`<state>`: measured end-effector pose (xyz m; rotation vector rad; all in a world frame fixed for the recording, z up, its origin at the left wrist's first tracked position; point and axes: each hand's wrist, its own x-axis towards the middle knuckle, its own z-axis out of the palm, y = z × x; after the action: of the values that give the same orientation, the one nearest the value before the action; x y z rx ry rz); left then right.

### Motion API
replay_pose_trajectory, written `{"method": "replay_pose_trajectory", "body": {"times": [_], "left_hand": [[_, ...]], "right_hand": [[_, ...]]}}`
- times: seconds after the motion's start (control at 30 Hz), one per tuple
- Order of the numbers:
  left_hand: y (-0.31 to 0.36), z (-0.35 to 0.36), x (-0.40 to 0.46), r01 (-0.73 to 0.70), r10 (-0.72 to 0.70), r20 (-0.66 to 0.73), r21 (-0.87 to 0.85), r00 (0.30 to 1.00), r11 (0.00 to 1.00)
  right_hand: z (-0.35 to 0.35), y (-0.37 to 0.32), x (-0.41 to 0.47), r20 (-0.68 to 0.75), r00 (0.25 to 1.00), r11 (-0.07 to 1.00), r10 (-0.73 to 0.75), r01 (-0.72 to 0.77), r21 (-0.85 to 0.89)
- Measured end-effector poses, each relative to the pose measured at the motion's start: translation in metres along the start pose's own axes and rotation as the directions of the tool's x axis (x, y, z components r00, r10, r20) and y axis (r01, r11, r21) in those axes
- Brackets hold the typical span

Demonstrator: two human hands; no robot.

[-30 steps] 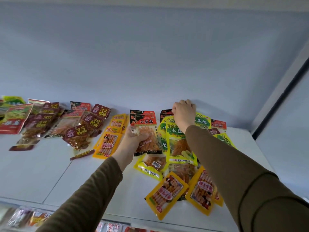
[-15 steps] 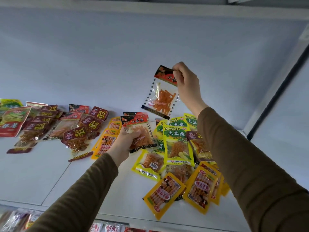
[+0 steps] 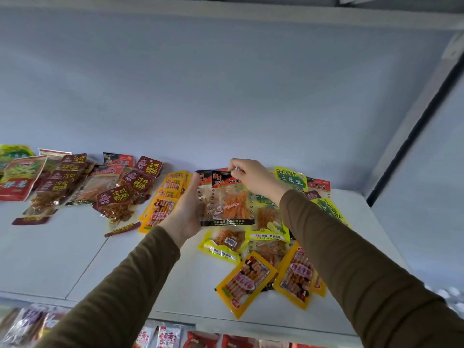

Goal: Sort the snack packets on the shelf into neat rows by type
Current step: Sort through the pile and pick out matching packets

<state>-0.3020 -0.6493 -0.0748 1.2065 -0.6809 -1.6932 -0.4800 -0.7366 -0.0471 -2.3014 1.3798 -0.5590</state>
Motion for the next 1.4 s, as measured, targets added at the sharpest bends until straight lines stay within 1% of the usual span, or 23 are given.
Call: {"method": "replay_pose_trajectory", "body": {"times": [0.1, 0.17, 0.2, 0.27, 0.33, 0.4, 0.5, 0.6, 0.67, 0.73, 0.83, 0.87, 0.9, 0.97, 1.03, 1.1, 1.2, 1.27, 1.4], "left_hand": [[-0.003, 0.002, -0.006, -0.057, 0.052, 0.051, 0.107, 0.997, 0.993], [-0.008, 0.001, -0.003, -0.077, 0.075, 0.021, 0.112, 0.997, 0.991], [-0.011, 0.001, -0.003, -0.081, 0.079, 0.021, 0.101, 0.997, 0.992], [-0.012, 0.001, -0.006, -0.096, 0.092, 0.044, 0.074, 0.995, 0.993], [-0.014, -0.006, -0.007, -0.115, 0.111, 0.064, 0.065, 0.992, 0.991], [-0.014, -0.016, -0.009, -0.142, 0.138, 0.062, 0.073, 0.989, 0.987], [-0.011, -0.031, -0.018, -0.201, 0.2, 0.017, 0.097, 0.98, 0.975], [-0.01, -0.044, -0.031, -0.264, 0.267, -0.005, 0.108, 0.964, 0.958], [-0.01, -0.051, -0.043, -0.282, 0.287, -0.024, 0.109, 0.958, 0.953], [-0.013, -0.057, -0.053, -0.287, 0.292, -0.029, 0.104, 0.956, 0.952], [-0.022, -0.062, -0.064, -0.288, 0.293, -0.05, 0.097, 0.955, 0.953], [-0.026, -0.062, -0.065, -0.284, 0.291, -0.059, 0.098, 0.955, 0.954], [-0.03, -0.062, -0.066, -0.28, 0.287, -0.064, 0.103, 0.956, 0.955], [-0.038, -0.058, -0.067, -0.271, 0.277, -0.056, 0.099, 0.959, 0.957], [-0.046, -0.053, -0.066, -0.253, 0.257, -0.049, 0.085, 0.965, 0.964], [-0.051, -0.046, -0.066, -0.239, 0.243, -0.045, 0.082, 0.969, 0.967], [-0.059, -0.036, -0.064, -0.237, 0.242, -0.036, 0.107, 0.97, 0.966], [-0.064, -0.031, -0.062, -0.228, 0.234, -0.042, 0.11, 0.971, 0.967], [-0.069, -0.023, -0.058, -0.226, 0.234, -0.069, 0.107, 0.97, 0.968]], "right_hand": [[0.009, -0.007, -0.006, -0.075, 0.997, 1.0, -0.015, 0.013, -0.017], [0.016, -0.01, -0.009, -0.127, 0.991, 0.999, -0.044, 0.04, -0.033], [0.019, -0.011, -0.01, -0.16, 0.986, 0.999, -0.049, 0.046, -0.018], [0.022, -0.011, -0.014, -0.195, 0.981, 0.995, -0.017, 0.035, 0.089], [0.016, -0.008, -0.022, -0.167, 0.984, 0.97, 0.058, -0.016, 0.242], [0.007, -0.001, -0.033, -0.131, 0.984, 0.938, 0.124, -0.073, 0.339], [-0.008, 0.009, -0.056, -0.089, 0.984, 0.933, 0.154, -0.115, 0.34], [-0.014, 0.014, -0.088, -0.033, 0.992, 0.951, 0.125, -0.11, 0.288], [-0.014, 0.018, -0.108, -0.052, 0.989, 0.966, 0.138, -0.123, 0.228], [-0.012, 0.026, -0.126, -0.117, 0.977, 0.975, 0.181, -0.162, 0.152], [-0.005, 0.038, -0.148, -0.249, 0.931, 0.963, 0.268, -0.248, 0.108], [-0.002, 0.041, -0.153, -0.268, 0.921, 0.959, 0.283, -0.272, 0.078], [0.003, 0.044, -0.157, -0.254, 0.922, 0.955, 0.291, -0.295, 0.025], [0.015, 0.043, -0.163, -0.141, 0.942, 0.937, 0.304, -0.323, -0.134], [0.03, 0.041, -0.161, -0.047, 0.953, 0.9, 0.301, -0.3, -0.315], [0.046, 0.04, -0.155, -0.045, 0.957, 0.863, 0.288, -0.28, -0.421], [0.06, 0.035, -0.146, -0.102, 0.971, 0.821, 0.216, -0.237, -0.52], [0.067, 0.033, -0.143, -0.096, 0.984, 0.807, 0.151, -0.179, -0.562], [0.068, 0.039, -0.138, -0.073, 0.989, 0.828, 0.132, -0.151, -0.54]]}}
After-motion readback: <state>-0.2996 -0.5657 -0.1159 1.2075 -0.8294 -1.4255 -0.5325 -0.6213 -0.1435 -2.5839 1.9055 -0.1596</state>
